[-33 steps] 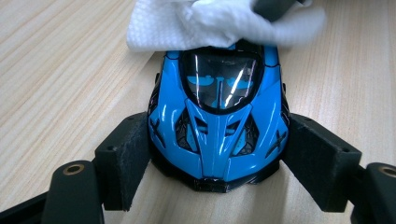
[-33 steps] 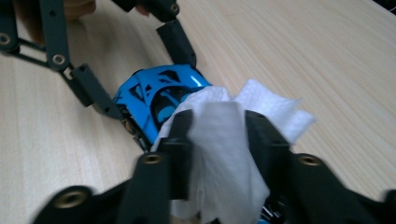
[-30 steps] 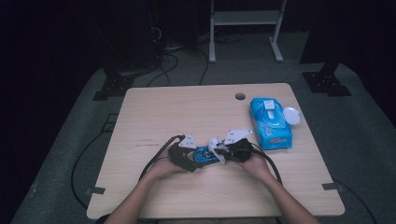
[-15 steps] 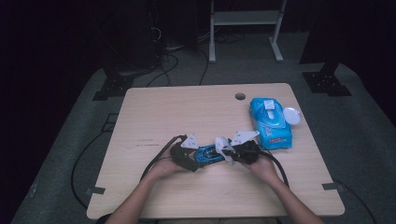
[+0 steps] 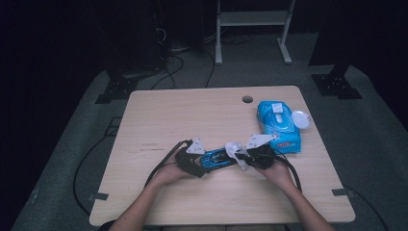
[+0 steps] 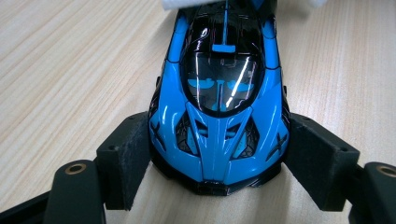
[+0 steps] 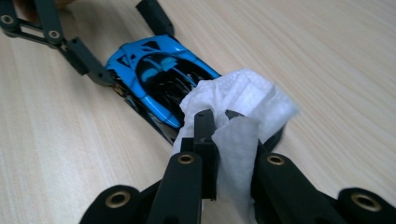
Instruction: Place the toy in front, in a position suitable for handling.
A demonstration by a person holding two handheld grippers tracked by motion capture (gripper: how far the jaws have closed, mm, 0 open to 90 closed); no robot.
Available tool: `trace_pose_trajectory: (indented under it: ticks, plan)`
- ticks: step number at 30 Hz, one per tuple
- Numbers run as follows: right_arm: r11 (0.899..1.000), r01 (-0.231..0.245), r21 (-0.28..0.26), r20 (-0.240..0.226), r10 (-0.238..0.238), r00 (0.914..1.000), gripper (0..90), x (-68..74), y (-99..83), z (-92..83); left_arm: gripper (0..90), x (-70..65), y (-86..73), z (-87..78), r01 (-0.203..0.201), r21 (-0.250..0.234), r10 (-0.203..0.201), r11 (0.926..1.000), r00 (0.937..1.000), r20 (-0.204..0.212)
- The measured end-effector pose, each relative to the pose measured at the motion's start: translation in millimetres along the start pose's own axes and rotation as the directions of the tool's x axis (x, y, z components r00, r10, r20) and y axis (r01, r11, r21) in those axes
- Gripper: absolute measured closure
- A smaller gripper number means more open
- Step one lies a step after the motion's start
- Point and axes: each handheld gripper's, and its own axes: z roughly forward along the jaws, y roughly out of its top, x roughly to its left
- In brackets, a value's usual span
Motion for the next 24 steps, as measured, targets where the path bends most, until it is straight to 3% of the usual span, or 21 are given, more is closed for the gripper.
trace_pose_trajectory:
  ticks: [3, 7, 9, 10, 12, 14, 19, 22, 24]
  plan:
    - [1.000, 0.024, 0.017, 0.019, -0.025, 0.9995, 83.0, 4.8, 3.3, 1.4, 25.6, -0.2, -0.5, -0.2, 0.004, -0.001, -0.004, 1.0000, 1.0000, -0.002]
    - [0.999, 0.030, 0.013, -0.007, -0.030, 0.9995, 82.9, 16.8, 5.2, 15.4, 25.6, -0.6, -0.1, -0.1, 0.002, 0.002, -0.002, 1.0000, 1.0000, -0.003]
    - [1.000, 0.026, -0.004, -0.059, -0.026, 0.9979, 82.9, 24.6, 11.1, 23.6, 25.6, -1.1, -0.7, 0.0, 0.009, -0.003, -0.009, 1.0000, 1.0000, -0.004]
    - [0.999, 0.034, -0.007, -0.075, -0.034, 0.9966, 82.8, 28.2, 13.2, 27.3, 25.6, -1.0, -1.0, -0.1, 0.010, -0.004, -0.010, 0.9999, 0.9999, -0.003]
    - [0.997, 0.073, 0.008, -0.066, -0.072, 0.9952, 82.8, 32.3, 16.6, 29.9, 25.6, -0.8, -1.7, 0.0, 0.014, -0.011, -0.014, 0.9998, 0.9999, -0.003]
    - [0.998, 0.055, 0.014, -0.064, -0.054, 0.9965, 82.8, 28.6, 15.9, 27.0, 25.6, -0.9, -1.4, -0.2, 0.006, -0.007, -0.006, 1.0000, 1.0000, -0.006]
    - [1.000, 0.019, 0.023, -0.005, -0.019, 0.9998, 82.8, 12.5, 7.4, 14.6, 25.4, -0.3, -0.1, -1.6, 0.015, 0.010, -0.015, 0.9998, 0.9999, -0.001]
    - [1.000, -0.011, 0.012, -0.014, 0.011, 0.9998, 82.7, 7.3, 3.3, 12.5, 24.9, 0.7, -1.1, -3.9, 0.023, 0.012, -0.023, 0.9997, 0.9997, 0.006]
    - [1.000, -0.005, 0.013, -0.012, 0.005, 0.9999, 82.7, 8.3, 3.9, 13.1, 24.8, 1.4, -2.9, -6.0, 0.025, 0.018, -0.025, 0.9995, 0.9997, 0.008]
